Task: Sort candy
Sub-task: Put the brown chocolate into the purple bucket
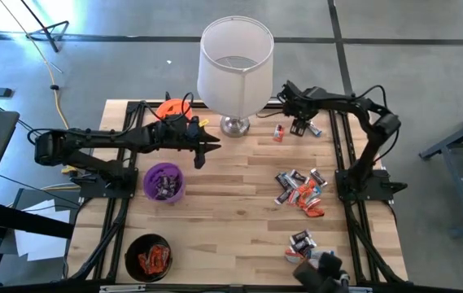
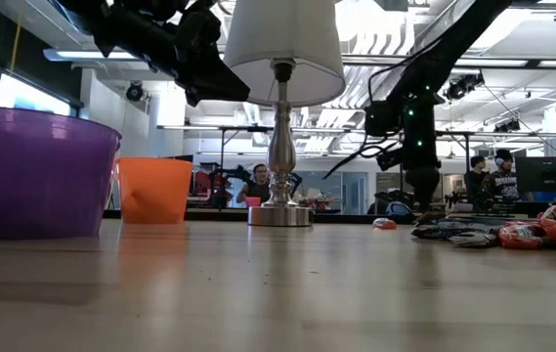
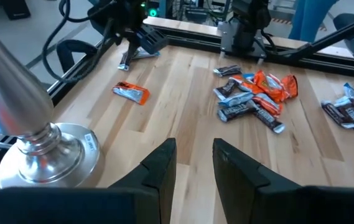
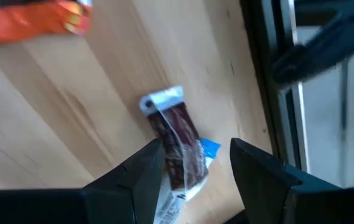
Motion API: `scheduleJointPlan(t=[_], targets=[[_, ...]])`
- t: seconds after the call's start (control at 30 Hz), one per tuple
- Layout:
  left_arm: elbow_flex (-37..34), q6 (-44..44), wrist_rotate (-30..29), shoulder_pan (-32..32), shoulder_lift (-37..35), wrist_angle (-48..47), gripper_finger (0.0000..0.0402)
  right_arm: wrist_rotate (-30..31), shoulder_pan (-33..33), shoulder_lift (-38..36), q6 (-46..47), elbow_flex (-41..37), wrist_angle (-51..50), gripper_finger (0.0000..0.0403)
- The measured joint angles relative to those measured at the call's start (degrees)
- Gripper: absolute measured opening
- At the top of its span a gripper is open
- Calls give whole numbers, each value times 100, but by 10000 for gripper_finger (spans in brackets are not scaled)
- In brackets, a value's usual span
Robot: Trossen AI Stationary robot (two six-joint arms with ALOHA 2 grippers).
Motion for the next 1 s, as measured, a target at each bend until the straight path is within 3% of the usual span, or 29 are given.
scheduleJointPlan(t=[0.13,0.77,0.87,1.0], targets=[[0,90,0,0,0,-1,92,-417,-289,9,6,1,1,181],[0,130,-4,0,0,35,92,-807,-525,619,121,15,129,179],[0,132,-4,0,0,61,92,-954,-532,619,312,15,85,157],[0,137,-4,-1,0,68,92,-1156,-528,623,665,15,-16,89]])
